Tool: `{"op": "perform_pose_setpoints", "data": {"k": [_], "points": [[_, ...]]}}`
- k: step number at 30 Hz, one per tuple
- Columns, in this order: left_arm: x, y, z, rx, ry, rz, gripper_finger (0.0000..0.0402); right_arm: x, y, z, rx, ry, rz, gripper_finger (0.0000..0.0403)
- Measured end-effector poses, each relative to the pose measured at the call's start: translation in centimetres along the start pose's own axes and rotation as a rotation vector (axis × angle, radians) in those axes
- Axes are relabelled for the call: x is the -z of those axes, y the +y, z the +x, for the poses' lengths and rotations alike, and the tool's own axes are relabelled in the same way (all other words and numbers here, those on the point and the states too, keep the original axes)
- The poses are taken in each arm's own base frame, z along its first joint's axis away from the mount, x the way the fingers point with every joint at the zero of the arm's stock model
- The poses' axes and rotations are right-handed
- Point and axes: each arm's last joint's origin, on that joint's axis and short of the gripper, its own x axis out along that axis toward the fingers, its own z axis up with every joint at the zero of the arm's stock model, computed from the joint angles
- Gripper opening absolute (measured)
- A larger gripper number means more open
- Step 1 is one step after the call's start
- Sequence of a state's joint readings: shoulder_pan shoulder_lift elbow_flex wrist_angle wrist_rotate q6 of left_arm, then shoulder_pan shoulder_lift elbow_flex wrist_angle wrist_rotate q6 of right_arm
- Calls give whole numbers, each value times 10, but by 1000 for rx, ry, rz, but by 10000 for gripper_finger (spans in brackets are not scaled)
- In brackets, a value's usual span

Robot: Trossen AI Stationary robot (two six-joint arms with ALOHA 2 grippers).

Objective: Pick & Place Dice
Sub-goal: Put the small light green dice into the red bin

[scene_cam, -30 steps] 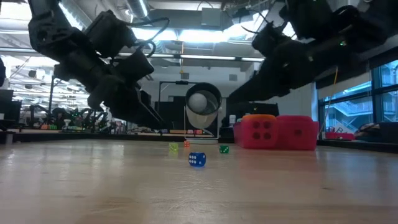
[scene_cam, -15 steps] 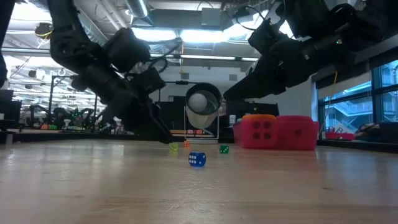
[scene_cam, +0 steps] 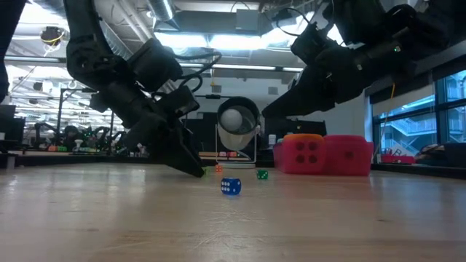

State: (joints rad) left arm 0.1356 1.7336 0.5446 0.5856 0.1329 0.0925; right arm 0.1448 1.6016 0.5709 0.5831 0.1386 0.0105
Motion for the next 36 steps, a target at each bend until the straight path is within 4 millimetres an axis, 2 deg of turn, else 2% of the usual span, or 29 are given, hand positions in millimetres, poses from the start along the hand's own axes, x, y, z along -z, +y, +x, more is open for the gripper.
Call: {"op": "perform_pose_setpoints", "data": {"k": [13, 27, 36], "points": [[1, 0, 0, -2, 9, -5, 168, 0, 0, 0, 0, 0, 1, 125], [1, 0, 0, -4, 13, -21, 76, 0, 0, 0, 0, 0, 3, 125], [1, 0, 0, 11, 13, -21, 44, 0, 0, 0, 0, 1, 3, 125]]}}
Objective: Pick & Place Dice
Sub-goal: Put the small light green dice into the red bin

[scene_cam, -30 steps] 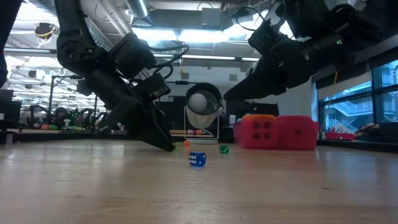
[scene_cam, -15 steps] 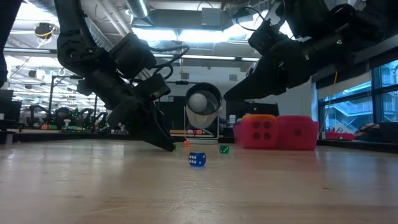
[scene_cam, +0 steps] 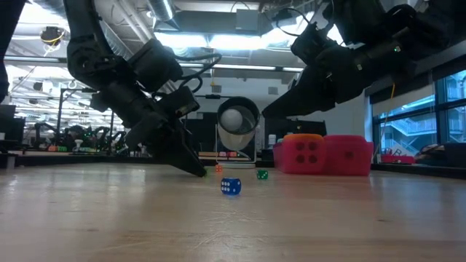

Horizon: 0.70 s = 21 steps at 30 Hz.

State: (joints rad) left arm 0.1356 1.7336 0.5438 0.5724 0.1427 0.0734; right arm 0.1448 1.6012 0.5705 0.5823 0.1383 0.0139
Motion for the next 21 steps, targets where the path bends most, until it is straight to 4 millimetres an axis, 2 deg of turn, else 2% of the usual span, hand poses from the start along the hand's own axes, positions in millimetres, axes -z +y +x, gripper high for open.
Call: {"op": "perform_pose_setpoints", "data": {"k": [13, 21], "points": [[-4, 0, -3, 1, -26, 4, 38, 0, 0, 0, 0, 1, -1, 125], [-31, -4, -31, 3, -118, 49, 36, 0, 0, 0, 0, 1, 1, 125]]}}
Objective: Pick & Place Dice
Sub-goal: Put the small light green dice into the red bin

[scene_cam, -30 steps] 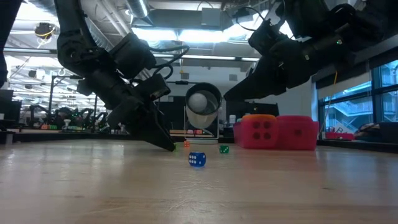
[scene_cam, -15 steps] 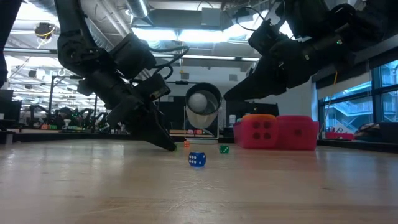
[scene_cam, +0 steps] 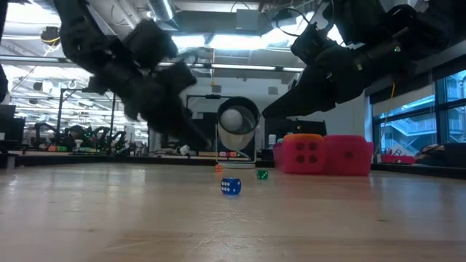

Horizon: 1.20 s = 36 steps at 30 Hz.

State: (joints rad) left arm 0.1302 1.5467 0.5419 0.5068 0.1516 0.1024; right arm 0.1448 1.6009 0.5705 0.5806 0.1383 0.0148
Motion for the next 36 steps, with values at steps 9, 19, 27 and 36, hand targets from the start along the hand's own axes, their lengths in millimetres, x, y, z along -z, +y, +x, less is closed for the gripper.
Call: {"op": "perform_pose_setpoints", "data": {"k": [9, 19, 27, 36], "points": [[-39, -13, -47, -22, -133, 101, 35, -7, 1, 0, -31, -71, 69, 125], [-60, -37, -80, -228, -216, 257, 34, -35, -20, -5, -210, -343, 307, 125], [-62, -58, -83, -384, -203, 369, 33, -30, -51, 2, -272, -374, 468, 125], [-65, -67, -85, -421, -225, 421, 32, -33, -71, 38, -465, -437, 548, 125]]}}
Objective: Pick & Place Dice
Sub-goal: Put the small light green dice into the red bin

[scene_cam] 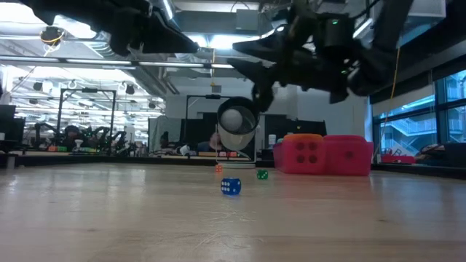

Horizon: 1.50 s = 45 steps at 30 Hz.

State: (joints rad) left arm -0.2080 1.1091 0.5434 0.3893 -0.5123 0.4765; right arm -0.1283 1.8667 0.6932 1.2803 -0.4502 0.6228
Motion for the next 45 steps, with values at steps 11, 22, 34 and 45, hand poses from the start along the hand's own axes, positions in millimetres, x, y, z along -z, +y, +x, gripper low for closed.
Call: {"op": "perform_pose_setpoints", "data": {"k": [11, 22, 34, 45], "points": [[1, -6, -3, -12, 43, 32, 32, -5, -20, 39, -116, 31, 28, 175], [0, -8, -5, -28, 50, 41, 32, -7, -28, 40, -5, 14, 79, 244], [2, -7, -4, -39, 64, 49, 32, -19, -23, 53, -58, 11, 57, 232], [4, -7, -4, -53, 92, 64, 32, -17, -25, 54, -22, 16, 75, 231]]}}
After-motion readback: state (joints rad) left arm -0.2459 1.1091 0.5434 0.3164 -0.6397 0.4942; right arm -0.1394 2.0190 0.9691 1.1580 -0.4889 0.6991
